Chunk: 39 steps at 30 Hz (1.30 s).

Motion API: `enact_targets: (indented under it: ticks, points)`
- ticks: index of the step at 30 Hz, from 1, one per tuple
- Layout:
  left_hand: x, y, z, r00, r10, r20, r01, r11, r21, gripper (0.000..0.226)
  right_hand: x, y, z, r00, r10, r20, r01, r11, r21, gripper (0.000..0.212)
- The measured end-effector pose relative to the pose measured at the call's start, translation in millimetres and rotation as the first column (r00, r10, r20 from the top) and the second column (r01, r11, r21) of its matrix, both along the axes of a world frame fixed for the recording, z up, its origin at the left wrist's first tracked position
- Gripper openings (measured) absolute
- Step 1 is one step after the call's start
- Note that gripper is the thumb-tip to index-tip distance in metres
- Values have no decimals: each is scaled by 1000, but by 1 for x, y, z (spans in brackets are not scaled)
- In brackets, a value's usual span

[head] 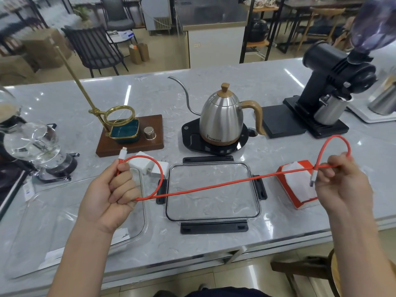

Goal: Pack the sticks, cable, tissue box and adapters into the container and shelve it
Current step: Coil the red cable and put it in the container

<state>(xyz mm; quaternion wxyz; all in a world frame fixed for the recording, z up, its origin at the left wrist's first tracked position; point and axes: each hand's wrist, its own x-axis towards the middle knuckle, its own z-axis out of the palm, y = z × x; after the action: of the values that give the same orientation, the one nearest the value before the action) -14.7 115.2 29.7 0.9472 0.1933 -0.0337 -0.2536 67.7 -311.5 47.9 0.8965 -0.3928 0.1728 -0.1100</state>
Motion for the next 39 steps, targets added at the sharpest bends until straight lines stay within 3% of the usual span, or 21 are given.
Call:
enact_targets:
  ticks: [6,8,9,11,18,22,25,26,30,39]
  points:
    - [1,11,-5,997,71,-22,-71,997,-4,61,0,7,9,997,47,-60,-60,971,-231,22]
    - [-3,3,5,934,326,-147,-296,935,195,42,-3,6,11,987,161,-16,-161,972,-171,28]
    - [-6,-4,12,858,484,-170,-401,840,366,36,-4,6,14,974,223,23,-220,971,-97,30]
    - [-8,-17,21,795,589,-144,-451,732,510,34,-7,7,17,944,316,96,-320,946,40,32]
    - [-6,-37,22,806,564,-177,-406,745,529,37,-8,29,22,915,387,111,-402,869,289,38]
    - [-6,-41,17,831,520,-200,-365,779,510,32,-7,27,20,911,394,123,-413,859,302,29]
    - [-7,-47,16,821,532,-206,-359,763,538,31,-7,23,12,785,535,312,-619,669,411,38]
    - [-8,-50,15,820,532,-211,-354,762,542,31,-8,23,12,783,546,298,-621,661,420,40]
    - [-8,-65,14,831,508,-225,-321,769,553,35,-17,38,22,884,464,59,-466,862,201,29]
    - [-5,-78,22,844,496,-205,-310,762,568,36,-26,54,31,874,485,9,-483,869,106,26]
